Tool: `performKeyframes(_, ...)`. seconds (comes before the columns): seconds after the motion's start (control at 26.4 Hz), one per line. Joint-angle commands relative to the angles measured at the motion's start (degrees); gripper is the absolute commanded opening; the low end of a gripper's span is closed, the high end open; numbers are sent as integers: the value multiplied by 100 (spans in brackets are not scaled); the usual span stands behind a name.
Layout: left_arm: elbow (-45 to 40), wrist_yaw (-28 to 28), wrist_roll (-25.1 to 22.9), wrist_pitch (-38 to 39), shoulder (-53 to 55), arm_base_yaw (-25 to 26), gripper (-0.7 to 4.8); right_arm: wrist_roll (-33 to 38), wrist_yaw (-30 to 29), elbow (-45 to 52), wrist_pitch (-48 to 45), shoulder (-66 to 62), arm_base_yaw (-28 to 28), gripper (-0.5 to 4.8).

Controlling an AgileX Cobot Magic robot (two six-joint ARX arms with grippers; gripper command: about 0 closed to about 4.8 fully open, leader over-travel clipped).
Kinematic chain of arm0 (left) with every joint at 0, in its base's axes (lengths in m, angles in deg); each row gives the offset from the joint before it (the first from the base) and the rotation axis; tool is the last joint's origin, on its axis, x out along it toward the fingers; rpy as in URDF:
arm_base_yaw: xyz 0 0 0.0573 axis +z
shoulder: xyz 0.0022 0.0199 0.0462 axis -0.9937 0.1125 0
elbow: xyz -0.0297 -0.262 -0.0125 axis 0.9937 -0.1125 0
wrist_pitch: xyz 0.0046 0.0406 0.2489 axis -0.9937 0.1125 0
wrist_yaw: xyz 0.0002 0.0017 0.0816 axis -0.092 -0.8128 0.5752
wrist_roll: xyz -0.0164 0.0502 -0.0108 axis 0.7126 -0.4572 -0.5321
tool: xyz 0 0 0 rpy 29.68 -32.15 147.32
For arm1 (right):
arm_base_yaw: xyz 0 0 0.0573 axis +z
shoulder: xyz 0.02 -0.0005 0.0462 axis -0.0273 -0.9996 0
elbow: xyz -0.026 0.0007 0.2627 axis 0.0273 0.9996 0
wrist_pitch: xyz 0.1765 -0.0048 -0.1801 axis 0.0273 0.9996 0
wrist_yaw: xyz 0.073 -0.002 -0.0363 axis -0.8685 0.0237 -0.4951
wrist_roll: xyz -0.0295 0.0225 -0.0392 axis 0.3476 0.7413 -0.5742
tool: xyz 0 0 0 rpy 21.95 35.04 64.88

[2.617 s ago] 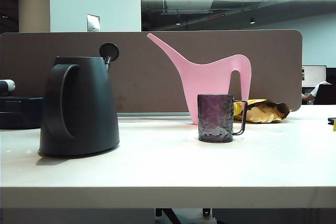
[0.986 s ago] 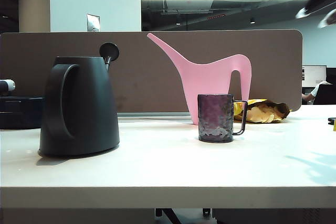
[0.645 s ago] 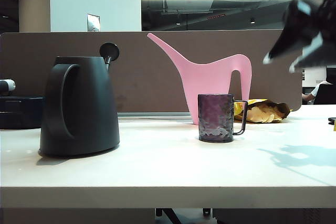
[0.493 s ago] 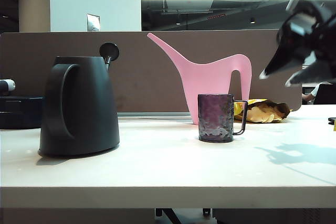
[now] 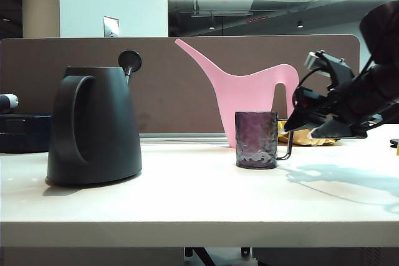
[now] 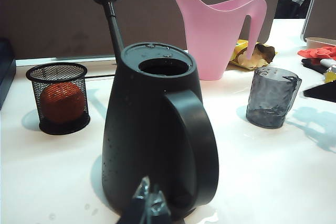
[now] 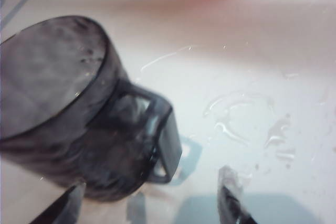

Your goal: Pour the water from the cup into the kettle.

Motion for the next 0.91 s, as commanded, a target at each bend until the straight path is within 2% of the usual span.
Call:
performKeyframes(0.04,13,-33,-22,-74,2,-7,-5,11,98,-267,-90,-232,7,335)
performKeyframes(0.49,13,-26,-24,-77,2,-4,-5,42,109,-981,-96,-1032,9,301)
performKeyframes(0.64,13,-15,-26,-77,2,-4,-5,42,103,-1019,-107,-1126,9,216)
performKeyframes(0.76,13,-15,-26,-77,2,-4,-5,39,105,-1025,-197,-1185,9,208)
performKeyframes(0.8,13,-15,-26,-77,2,-4,-5,39,105,-1025,-275,-1204,9,173)
performKeyframes(0.83,13,-17,-24,-77,2,-4,-5,39,105,-1025,-330,-1202,9,95)
performKeyframes(0.87,13,-15,-26,-77,2,-4,-5,39,103,-1025,-396,-1202,9,50)
performKeyframes(0.91,13,-15,-26,-77,2,-4,-5,39,103,-1025,-435,-1202,9,30)
